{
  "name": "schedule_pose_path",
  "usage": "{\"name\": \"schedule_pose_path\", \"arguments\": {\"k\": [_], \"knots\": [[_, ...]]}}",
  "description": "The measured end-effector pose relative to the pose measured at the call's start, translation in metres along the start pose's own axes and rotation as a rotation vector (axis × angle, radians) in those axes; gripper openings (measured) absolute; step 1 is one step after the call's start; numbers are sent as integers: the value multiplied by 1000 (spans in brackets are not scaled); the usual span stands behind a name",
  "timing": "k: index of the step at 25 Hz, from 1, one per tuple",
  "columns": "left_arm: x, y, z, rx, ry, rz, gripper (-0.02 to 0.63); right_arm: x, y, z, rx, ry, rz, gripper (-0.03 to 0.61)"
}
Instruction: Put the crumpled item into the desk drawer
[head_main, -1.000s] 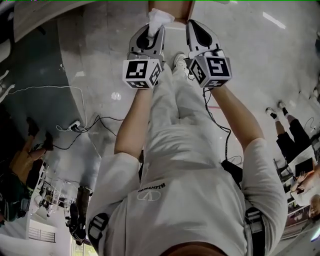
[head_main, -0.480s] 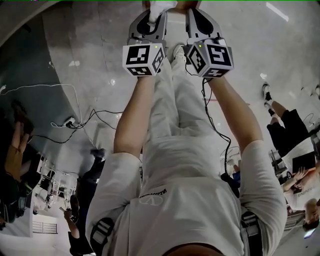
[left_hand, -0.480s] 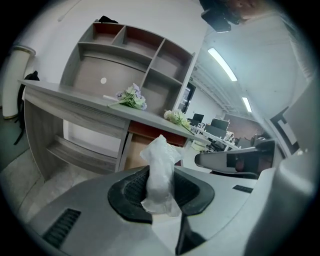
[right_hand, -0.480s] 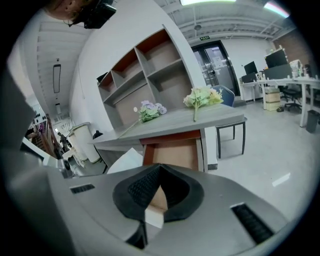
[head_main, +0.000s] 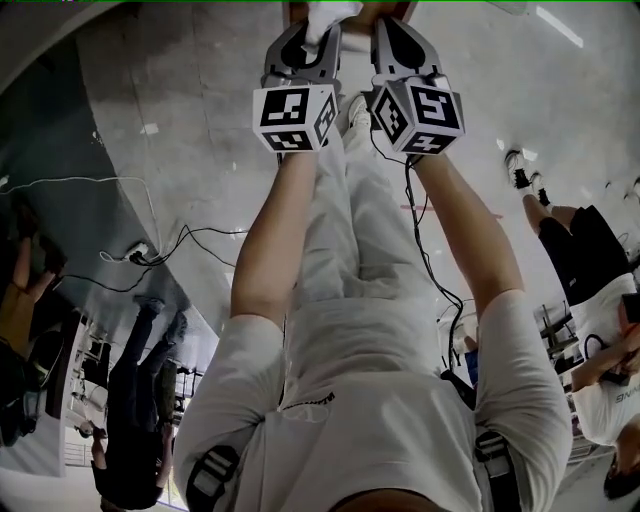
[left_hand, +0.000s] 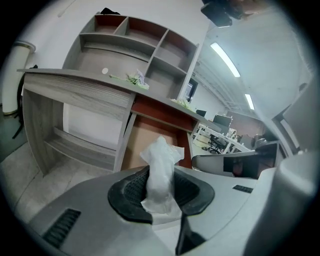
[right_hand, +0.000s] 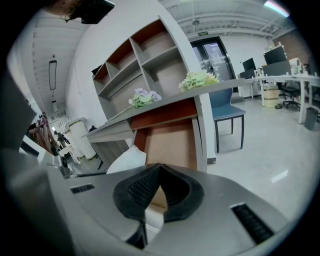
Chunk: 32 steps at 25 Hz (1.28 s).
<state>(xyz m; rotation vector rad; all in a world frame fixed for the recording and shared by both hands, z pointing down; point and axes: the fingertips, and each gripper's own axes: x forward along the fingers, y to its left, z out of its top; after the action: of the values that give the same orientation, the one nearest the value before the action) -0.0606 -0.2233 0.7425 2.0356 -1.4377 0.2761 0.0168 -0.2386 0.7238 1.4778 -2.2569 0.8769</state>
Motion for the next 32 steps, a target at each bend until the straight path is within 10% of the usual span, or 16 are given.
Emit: {"name": "schedule_pose_path", "arguments": {"k": [32], "knots": [[27,13,-26,8,105,55,138,21,-6,-17,15,24,-9,-2]]}}
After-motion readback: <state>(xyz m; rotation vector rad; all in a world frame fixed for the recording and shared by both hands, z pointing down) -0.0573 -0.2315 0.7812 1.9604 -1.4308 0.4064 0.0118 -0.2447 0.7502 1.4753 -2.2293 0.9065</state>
